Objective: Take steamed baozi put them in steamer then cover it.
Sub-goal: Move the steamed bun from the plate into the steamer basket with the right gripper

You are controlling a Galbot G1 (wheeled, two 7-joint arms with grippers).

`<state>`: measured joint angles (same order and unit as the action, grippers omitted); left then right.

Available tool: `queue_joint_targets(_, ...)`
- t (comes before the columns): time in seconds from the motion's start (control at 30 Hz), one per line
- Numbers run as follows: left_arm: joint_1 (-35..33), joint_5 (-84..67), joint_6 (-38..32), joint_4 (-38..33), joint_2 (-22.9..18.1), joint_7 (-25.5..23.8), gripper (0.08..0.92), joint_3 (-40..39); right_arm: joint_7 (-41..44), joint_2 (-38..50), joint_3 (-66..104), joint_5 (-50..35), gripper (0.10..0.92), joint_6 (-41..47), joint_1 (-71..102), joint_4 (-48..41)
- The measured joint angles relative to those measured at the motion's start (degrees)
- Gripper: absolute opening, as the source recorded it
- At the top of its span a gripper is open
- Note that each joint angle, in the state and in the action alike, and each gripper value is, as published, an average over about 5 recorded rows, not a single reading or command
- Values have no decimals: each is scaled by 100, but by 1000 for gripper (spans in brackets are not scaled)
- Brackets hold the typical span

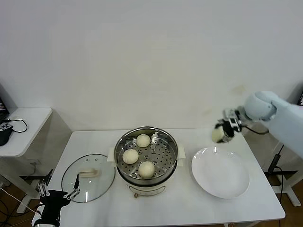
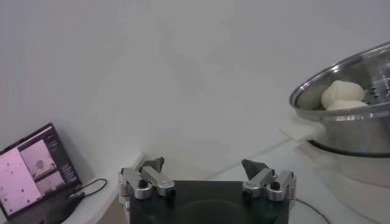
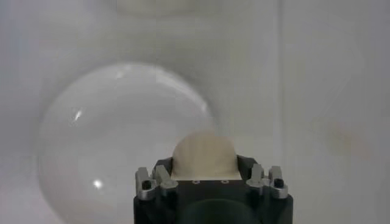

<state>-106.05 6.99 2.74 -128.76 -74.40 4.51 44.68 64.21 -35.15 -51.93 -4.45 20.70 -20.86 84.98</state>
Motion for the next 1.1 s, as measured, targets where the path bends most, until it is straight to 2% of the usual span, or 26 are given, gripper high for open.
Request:
queue_joint_targets(0.23, 66, -8, -1, 26, -15, -1, 823, -17, -256, -673, -780, -917, 659, 448, -994, 381)
queue_joint_targets(0.5, 80, -11, 0, 18, -36, -2, 823, 24, -631, -1468, -1325, -1658, 662, 977, -1282, 504)
queue_joint_targets(0.77, 101, -22, 3, 23, -61, -2, 823, 64, -834, -2031, -1633, -1852, 662, 1210, -1098, 351)
queue_joint_targets(1.1, 94, -44, 11, 22, -48, -6, 823, 139, -884, -2518, -1694, -1634, 668, 1227, -619, -124)
